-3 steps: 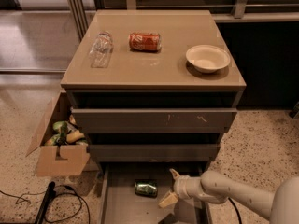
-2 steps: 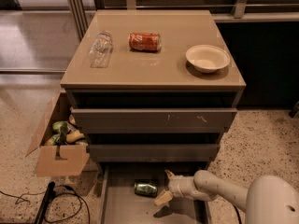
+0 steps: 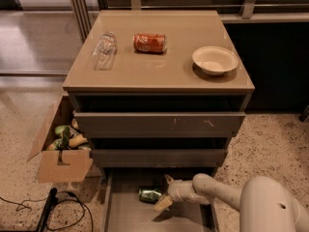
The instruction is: Pick green can from bottom drawer and place on counter
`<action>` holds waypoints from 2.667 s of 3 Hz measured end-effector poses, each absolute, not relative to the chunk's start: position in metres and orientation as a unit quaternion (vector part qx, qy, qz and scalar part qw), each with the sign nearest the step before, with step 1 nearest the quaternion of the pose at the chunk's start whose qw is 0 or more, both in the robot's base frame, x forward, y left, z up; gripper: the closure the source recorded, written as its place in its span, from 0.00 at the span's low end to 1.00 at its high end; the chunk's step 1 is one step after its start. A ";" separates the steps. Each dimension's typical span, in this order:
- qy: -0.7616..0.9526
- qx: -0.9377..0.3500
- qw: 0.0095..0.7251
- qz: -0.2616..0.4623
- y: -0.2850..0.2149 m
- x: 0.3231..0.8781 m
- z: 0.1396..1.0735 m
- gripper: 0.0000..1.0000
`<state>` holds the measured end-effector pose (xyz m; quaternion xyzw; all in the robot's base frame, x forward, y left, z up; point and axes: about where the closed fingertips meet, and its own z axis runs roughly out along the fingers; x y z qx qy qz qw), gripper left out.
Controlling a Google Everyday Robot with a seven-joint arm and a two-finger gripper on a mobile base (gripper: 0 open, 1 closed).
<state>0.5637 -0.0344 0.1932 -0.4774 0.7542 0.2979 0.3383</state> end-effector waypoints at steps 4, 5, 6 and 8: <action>0.751 -0.508 0.315 0.282 -0.017 0.578 0.132 0.00; 0.752 -0.505 0.309 0.289 -0.010 0.581 0.124 0.19; 0.752 -0.505 0.310 0.289 -0.010 0.582 0.124 0.42; 0.752 -0.505 0.310 0.289 -0.010 0.582 0.124 0.88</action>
Offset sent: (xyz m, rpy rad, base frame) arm 0.0138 0.0030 -0.0541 -0.0925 -0.0314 0.0457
